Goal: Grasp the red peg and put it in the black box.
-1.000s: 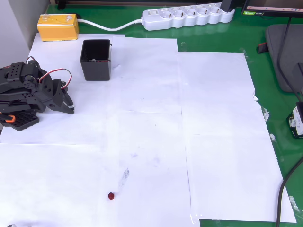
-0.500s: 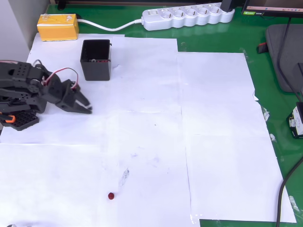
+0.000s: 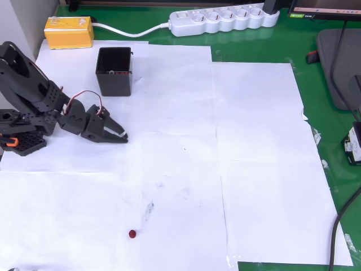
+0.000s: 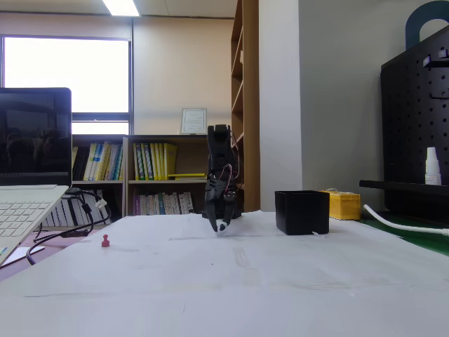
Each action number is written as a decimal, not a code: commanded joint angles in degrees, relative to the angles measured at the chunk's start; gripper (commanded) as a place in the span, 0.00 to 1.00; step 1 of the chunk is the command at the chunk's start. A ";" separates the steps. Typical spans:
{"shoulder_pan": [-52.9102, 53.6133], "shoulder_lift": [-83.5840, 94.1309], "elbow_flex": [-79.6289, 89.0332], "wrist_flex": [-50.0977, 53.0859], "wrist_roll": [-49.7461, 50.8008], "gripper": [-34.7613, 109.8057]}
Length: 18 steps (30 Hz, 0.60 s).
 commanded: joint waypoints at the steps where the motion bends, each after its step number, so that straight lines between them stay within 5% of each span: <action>1: 0.79 10.28 -2.55 -13.36 0.70 0.24; 18: 6.06 43.33 18.54 -40.08 -1.41 0.24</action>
